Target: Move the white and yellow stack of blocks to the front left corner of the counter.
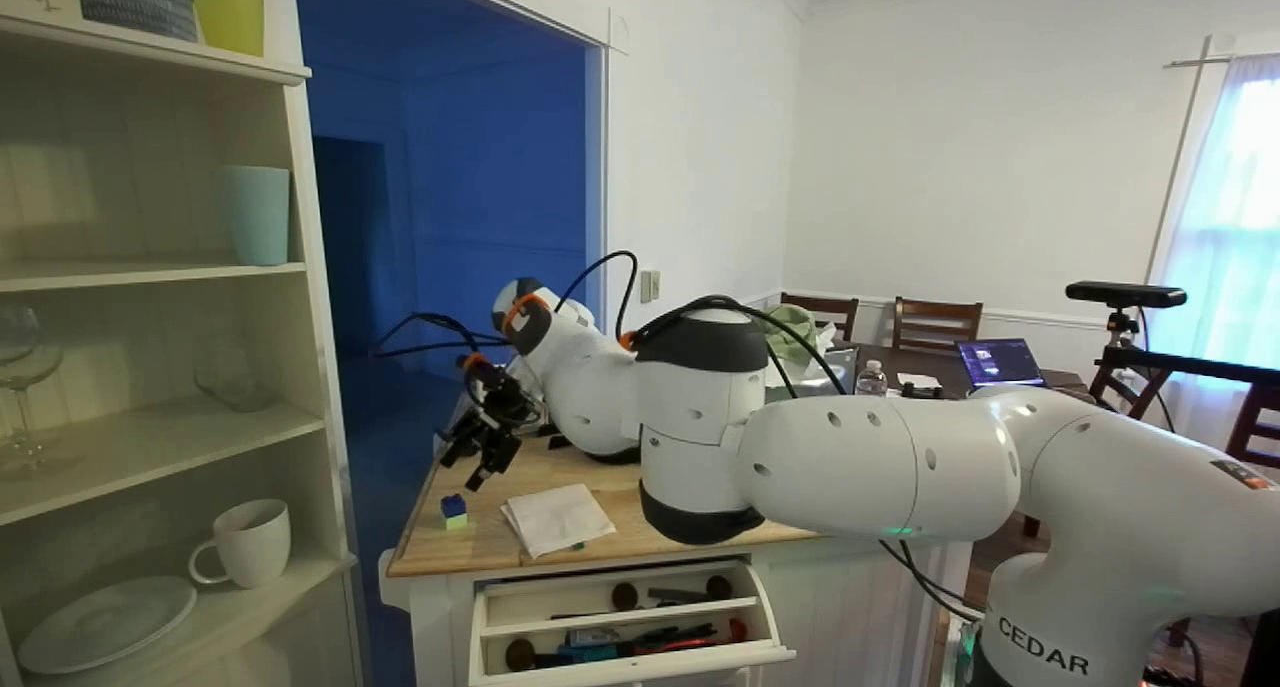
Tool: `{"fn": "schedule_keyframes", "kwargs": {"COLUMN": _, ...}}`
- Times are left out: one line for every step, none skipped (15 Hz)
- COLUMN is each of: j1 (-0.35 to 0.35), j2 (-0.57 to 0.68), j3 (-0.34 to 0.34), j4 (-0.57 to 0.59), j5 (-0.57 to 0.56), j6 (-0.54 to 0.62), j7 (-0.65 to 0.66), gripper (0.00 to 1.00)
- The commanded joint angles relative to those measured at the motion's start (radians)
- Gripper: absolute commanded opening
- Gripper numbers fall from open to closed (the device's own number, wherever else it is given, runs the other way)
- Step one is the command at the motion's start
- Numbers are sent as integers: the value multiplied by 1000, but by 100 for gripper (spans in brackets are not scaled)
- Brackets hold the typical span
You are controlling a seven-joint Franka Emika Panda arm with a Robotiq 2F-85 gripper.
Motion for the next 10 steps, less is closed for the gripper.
{"fn": "schedule_keyframes", "kwargs": {"j1": -13, "j2": 54, "j3": -61, "j4": 67, "j5": -209, "j6": -68, "j7": -42, "gripper": 100}}
{"fn": "schedule_keyframes", "kwargs": {"j1": -17, "j2": 66, "j3": -79, "j4": 88, "j5": -268, "j6": -79, "j7": -57, "gripper": 100}}
{"fn": "schedule_keyframes", "kwargs": {"j1": -14, "j2": 76, "j3": -94, "j4": 101, "j5": -320, "j6": -94, "j7": -78, "gripper": 100}}
{"fn": "schedule_keyframes", "kwargs": {"j1": -11, "j2": 87, "j3": -110, "j4": 111, "j5": -369, "j6": -105, "j7": -105, "gripper": 100}}
{"fn": "schedule_keyframes", "kwargs": {"j1": -10, "j2": 97, "j3": -123, "j4": 123, "j5": -414, "j6": -114, "j7": -135, "gripper": 100}}
{"fn": "schedule_keyframes", "kwargs": {"j1": 2, "j2": 104, "j3": -139, "j4": 121, "j5": -459, "j6": -124, "j7": -171, "gripper": 100}}
{"fn": "schedule_keyframes", "kwargs": {"j1": 14, "j2": 110, "j3": -153, "j4": 117, "j5": -499, "j6": -131, "j7": -215, "gripper": 100}}
{"fn": "schedule_keyframes", "kwargs": {"j1": 27, "j2": 116, "j3": -167, "j4": 110, "j5": -540, "j6": -137, "j7": -259, "gripper": 100}}
{"fn": "schedule_keyframes", "kwargs": {"j1": 39, "j2": 121, "j3": -182, "j4": 104, "j5": -578, "j6": -140, "j7": -306, "gripper": 100}}
{"fn": "schedule_keyframes", "kwargs": {"j1": 57, "j2": 124, "j3": -199, "j4": 90, "j5": -615, "j6": -142, "j7": -359, "gripper": 100}}
